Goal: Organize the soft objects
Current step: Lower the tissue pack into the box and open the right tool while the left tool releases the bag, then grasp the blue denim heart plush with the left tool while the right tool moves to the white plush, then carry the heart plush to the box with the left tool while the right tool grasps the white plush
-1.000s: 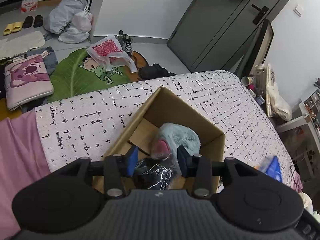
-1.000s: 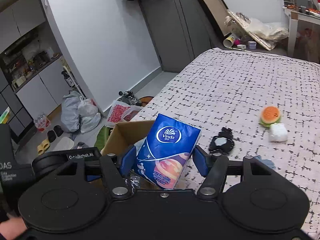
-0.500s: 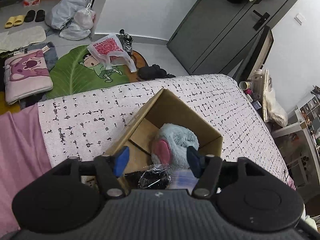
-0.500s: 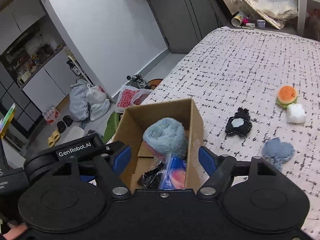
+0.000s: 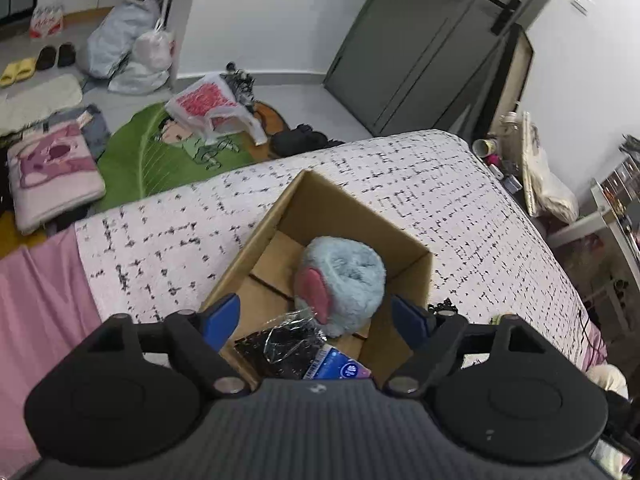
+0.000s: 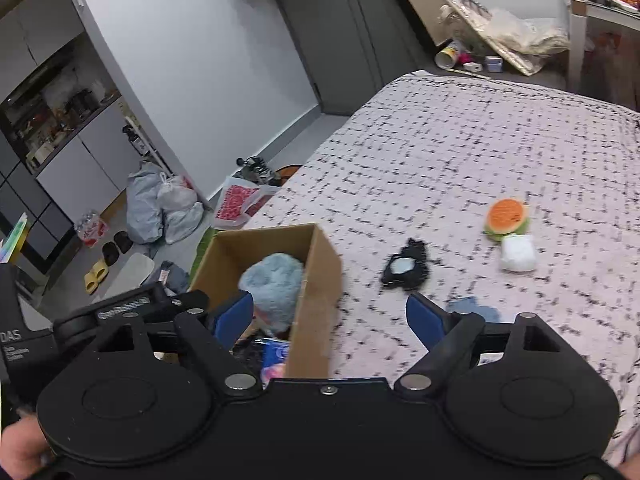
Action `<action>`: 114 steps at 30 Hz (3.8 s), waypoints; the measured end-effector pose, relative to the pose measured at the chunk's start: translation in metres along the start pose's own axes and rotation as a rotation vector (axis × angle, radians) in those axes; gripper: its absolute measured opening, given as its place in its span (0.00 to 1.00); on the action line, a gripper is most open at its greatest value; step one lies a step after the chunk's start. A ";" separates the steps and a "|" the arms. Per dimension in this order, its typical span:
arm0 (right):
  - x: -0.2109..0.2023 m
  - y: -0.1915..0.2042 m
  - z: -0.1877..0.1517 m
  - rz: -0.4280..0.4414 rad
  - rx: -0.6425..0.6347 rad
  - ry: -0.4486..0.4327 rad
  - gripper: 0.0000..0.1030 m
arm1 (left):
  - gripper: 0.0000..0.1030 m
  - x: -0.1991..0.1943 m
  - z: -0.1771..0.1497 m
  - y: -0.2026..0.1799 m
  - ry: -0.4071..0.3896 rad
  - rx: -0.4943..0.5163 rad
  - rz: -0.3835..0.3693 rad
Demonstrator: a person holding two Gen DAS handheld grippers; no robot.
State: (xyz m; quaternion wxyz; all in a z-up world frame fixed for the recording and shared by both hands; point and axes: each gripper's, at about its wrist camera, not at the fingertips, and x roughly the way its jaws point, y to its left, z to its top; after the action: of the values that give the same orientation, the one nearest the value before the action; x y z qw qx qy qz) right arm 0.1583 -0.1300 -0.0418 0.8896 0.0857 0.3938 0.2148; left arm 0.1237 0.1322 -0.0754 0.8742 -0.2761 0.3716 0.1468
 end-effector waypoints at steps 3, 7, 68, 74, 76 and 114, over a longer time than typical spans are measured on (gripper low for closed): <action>-0.007 -0.014 0.004 -0.001 0.004 -0.005 0.84 | 0.84 -0.007 -0.002 -0.010 -0.025 0.035 0.006; -0.017 -0.031 0.014 -0.006 0.012 -0.015 0.88 | 0.85 -0.013 -0.003 -0.021 -0.034 0.054 0.006; 0.044 -0.213 0.021 0.062 0.326 0.062 0.99 | 0.96 0.123 -0.102 -0.183 0.236 0.108 0.021; 0.057 -0.219 0.022 0.053 0.340 0.071 0.99 | 0.66 0.143 -0.113 -0.183 0.305 0.049 0.011; 0.061 -0.221 0.021 0.052 0.344 0.077 0.99 | 0.57 0.146 -0.115 -0.182 0.309 0.038 0.016; 0.128 -0.200 0.024 -0.092 0.159 0.173 0.43 | 0.31 0.124 -0.063 -0.148 0.169 0.012 0.039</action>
State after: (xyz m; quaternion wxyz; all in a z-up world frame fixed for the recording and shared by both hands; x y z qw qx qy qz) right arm 0.3156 -0.2506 -0.1747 0.8516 0.1192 0.4884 0.1486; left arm 0.2399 -0.0179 -0.1466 0.8384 -0.2748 0.4501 0.1378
